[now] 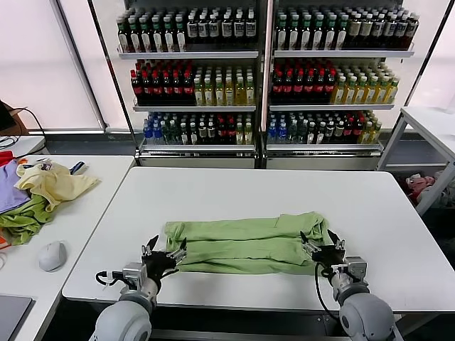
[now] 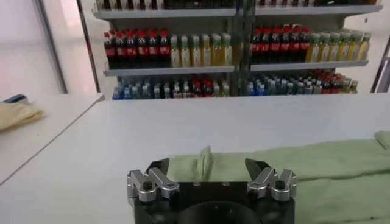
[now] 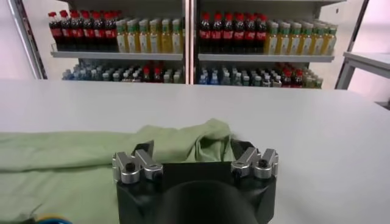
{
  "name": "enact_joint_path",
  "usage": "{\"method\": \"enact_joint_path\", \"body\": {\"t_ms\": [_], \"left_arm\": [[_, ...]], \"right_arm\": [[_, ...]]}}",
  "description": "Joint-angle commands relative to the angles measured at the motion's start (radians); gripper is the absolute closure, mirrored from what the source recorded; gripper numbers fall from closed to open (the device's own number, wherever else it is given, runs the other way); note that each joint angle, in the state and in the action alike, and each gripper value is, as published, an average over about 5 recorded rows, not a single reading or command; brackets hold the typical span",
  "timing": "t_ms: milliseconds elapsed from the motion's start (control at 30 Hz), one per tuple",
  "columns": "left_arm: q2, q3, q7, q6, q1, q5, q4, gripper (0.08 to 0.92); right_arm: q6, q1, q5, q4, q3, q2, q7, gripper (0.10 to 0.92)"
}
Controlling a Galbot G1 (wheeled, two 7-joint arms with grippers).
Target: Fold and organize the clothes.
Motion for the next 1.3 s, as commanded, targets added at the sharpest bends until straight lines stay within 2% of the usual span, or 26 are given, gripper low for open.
{"method": "enact_joint_path", "body": {"t_ms": [33,267,800,900,1300], "left_arm": [[-0.111,0.016,-0.070,-0.087,-0.025,0.059,0.130,0.177],[-0.168,0.028,-0.096,-0.137,-0.111,0.092,0.246,0.177],[-0.176,0.045,-0.112,-0.109,-0.145,0.115,0.346,0.182],[-0.178,0.045,-0.112,-0.110,-0.149,0.110,0.359,0.229],[-0.152,0.034,-0.094,-0.127,-0.154,0.060,0.366,0.570]], "right_arm": [[0.010,-0.094,-0.009,0.048,0.025,0.019,0.002,0.202],[0.016,-0.111,-0.015,0.052,0.034,0.030,0.002,0.202],[0.017,-0.103,-0.023,0.051,0.028,0.040,0.002,0.203],[0.017,-0.101,-0.023,0.051,0.027,0.039,0.002,0.203],[0.016,-0.096,-0.021,0.054,0.028,0.039,0.002,0.203]]}}
